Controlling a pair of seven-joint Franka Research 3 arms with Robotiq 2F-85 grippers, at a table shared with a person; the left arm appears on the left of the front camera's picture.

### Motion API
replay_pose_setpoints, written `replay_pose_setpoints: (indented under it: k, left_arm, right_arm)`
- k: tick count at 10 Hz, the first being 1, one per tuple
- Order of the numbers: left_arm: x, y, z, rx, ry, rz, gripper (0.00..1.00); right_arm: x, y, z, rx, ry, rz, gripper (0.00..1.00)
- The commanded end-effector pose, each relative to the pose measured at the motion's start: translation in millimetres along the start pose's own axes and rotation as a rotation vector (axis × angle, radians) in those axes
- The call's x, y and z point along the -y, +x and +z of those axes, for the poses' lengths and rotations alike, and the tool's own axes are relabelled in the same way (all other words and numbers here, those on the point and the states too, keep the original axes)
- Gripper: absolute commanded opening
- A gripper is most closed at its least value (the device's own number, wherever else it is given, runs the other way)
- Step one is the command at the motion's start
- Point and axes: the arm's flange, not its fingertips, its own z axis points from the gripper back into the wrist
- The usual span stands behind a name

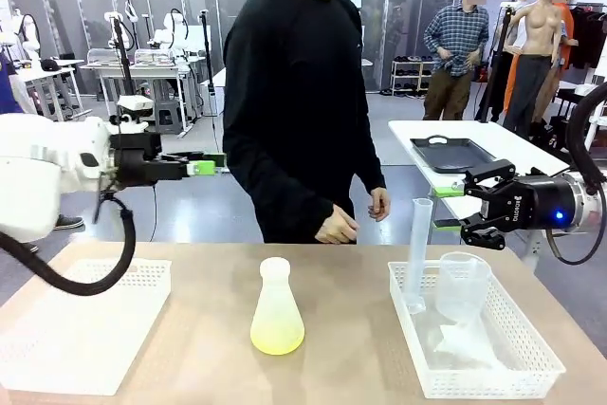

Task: Prepare the solutions needed for the experiment.
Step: When the human places the Big flask in the center of the table, pick up the Big flask and place it in the left Organizing basket.

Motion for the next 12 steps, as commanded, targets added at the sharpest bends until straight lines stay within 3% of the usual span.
replay_pose_setpoints:
  k: [1, 3, 4, 7, 12]
  left_arm:
    - [-28, -3, -30, -0.035, -0.024, -0.182, 1.0]
    - [-55, -14, -47, -0.002, -0.129, -0.162, 1.0]
    - [-22, 0, -34, -0.005, -0.046, -0.164, 1.0]
    - [-22, 0, -34, -0.005, -0.046, -0.164, 1.0]
    - [-68, -40, -65, 0.02, -0.234, -0.284, 1.0]
  right_arm:
    - [-2, -1, -1, 0.003, 0.009, 0.011, 0.56]
    - [-2, -1, -1, 0.003, 0.009, 0.011, 0.56]
    - [-2, -1, -1, 0.003, 0.009, 0.011, 0.56]
    - [-2, -1, -1, 0.003, 0.009, 0.011, 0.56]
    - [-2, -1, -1, 0.003, 0.009, 0.011, 0.56]
